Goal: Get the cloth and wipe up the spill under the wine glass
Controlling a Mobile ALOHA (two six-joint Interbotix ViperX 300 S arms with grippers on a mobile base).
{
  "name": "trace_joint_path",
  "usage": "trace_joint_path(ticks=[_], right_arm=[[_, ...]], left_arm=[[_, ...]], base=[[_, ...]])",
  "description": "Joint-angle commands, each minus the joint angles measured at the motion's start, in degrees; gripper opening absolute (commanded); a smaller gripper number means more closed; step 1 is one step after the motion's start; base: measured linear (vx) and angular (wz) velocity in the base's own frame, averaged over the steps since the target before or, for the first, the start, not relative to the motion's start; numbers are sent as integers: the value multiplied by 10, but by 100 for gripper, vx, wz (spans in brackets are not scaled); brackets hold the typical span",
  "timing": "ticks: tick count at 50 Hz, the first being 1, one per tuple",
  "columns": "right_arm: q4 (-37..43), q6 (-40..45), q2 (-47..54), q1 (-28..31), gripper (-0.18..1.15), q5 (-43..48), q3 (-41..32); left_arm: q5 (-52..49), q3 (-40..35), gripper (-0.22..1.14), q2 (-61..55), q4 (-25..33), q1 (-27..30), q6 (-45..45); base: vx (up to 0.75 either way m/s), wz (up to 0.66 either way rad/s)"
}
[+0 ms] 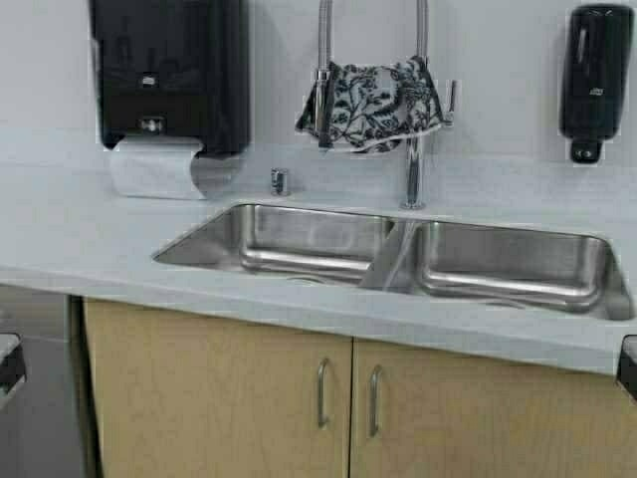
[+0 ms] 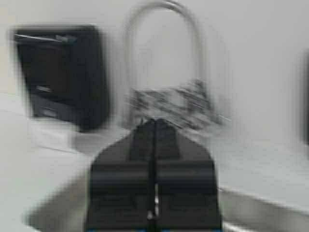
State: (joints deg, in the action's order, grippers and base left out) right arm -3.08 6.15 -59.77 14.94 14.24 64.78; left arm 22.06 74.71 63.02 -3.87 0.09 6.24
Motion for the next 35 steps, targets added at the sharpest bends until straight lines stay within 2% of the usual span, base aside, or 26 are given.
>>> trace_joint_path(ticks=[1,7,18,28,35], right_arm=[[-2,0,15,54,6,0,-31],[-2,-1,47,76,6,1,-46],[-2,-3,123,78,6,4,-75],[-2,-2,206,81,6,35,-72],[-2,-1,257,112,6,70,-61]], left_arm=[[-9,-3,2,22,15,1,-13],[-9,-2,2,25,25,1,-13],[-18,0,2,37,25,1,-11],[-33,3,2,54,26,1,-4],[-52,4,2,75,26,1,0]], base=[[28,-4],[27,-2],[27,-1],[26,-2],[25,3]])
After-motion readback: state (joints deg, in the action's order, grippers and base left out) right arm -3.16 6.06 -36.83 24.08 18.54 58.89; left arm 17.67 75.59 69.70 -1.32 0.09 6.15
